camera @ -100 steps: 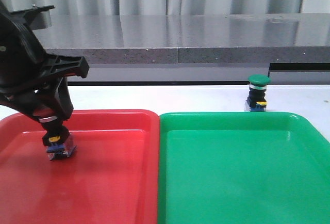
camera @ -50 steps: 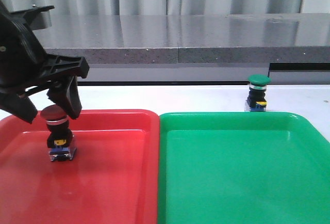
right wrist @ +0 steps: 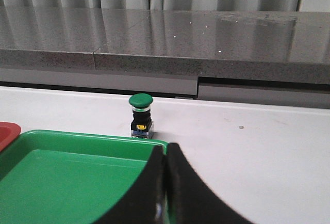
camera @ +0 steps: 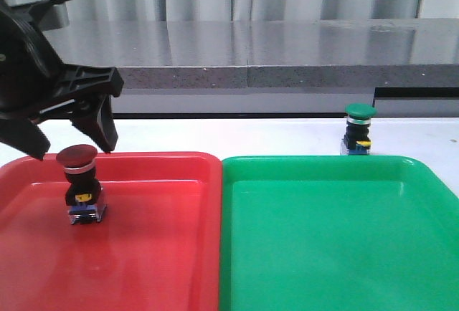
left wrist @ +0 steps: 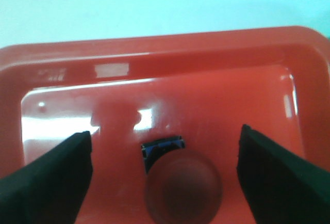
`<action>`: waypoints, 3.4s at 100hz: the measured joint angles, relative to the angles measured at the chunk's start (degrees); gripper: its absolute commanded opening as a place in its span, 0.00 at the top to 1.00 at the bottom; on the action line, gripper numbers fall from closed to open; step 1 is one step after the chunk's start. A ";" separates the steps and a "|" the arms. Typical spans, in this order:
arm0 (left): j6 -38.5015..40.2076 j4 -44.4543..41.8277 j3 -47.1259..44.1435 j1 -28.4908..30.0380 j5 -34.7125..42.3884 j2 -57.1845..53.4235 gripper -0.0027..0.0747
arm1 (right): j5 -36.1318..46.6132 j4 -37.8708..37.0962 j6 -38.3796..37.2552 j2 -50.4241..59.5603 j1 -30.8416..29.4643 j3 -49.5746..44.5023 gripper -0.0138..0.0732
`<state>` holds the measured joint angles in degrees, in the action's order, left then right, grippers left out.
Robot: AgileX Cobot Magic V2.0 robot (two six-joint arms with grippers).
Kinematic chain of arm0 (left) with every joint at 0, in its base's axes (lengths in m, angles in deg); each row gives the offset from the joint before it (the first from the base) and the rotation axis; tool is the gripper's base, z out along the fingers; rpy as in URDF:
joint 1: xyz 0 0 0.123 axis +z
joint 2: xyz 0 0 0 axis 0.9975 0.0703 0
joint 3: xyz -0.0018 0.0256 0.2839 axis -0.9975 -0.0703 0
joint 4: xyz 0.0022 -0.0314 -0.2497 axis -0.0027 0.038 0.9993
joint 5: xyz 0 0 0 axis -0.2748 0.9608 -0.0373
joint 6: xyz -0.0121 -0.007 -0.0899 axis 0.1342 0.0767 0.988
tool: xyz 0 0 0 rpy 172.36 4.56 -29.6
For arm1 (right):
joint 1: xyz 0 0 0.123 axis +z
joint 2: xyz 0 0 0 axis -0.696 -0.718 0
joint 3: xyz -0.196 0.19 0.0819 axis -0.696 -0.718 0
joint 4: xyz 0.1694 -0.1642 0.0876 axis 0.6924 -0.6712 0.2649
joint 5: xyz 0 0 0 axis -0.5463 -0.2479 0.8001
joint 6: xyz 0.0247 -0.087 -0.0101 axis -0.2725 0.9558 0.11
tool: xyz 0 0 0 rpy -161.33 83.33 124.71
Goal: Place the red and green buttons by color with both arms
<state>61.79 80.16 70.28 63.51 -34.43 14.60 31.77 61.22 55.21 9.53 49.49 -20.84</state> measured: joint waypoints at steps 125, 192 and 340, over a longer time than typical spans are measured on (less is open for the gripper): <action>0.00 -6.41 -19.94 6.85 14.03 -43.39 0.29 | 0.00 0.00 0.00 0.00 0.00 0.00 0.97; 0.11 -8.84 -27.49 7.97 13.43 -62.51 0.95 | 0.00 0.00 0.00 0.00 0.00 0.00 0.97; -12.37 -9.12 -28.89 7.97 14.69 -63.43 0.99 | 0.00 0.00 0.00 0.00 0.00 0.00 0.97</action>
<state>49.42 71.04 41.39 71.48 -19.74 -48.83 31.77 61.22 55.21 9.53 49.49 -20.84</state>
